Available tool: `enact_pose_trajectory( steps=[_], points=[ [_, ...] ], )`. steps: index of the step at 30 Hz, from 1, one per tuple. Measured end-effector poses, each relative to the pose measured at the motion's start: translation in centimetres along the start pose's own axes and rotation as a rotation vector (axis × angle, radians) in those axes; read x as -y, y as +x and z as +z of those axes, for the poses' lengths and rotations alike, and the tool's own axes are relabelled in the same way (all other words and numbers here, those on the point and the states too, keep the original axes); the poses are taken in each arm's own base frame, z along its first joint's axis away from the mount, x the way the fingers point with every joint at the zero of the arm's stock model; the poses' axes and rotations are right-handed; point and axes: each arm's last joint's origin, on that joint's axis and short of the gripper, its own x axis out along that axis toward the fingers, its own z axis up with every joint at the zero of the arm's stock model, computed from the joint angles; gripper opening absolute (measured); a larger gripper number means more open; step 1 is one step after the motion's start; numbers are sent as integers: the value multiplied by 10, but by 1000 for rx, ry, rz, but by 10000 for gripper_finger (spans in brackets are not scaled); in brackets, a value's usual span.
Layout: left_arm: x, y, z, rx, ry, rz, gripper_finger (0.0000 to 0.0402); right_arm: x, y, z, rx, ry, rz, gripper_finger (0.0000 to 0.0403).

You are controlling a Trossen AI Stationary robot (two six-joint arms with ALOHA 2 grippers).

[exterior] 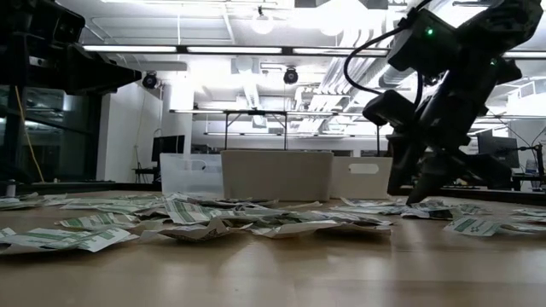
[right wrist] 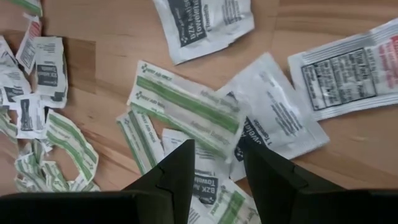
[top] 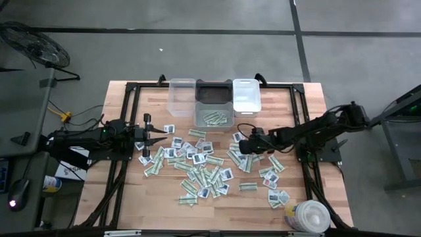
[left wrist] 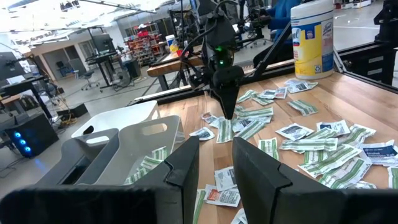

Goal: Pick & Place First Aid Supplies
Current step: Put the bandage pack into the gray bin

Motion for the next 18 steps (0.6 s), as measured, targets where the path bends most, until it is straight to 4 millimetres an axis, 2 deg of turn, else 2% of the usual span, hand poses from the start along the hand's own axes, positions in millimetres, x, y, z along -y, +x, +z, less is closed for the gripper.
enact_pose_trajectory(
  steps=[10,18],
  points=[
    [0,0,0,0,0,0,96,0,0,1,7,-34,5,125],
    [0,0,0,0,0,0,96,0,0,1,8,-40,4,77]
  ],
)
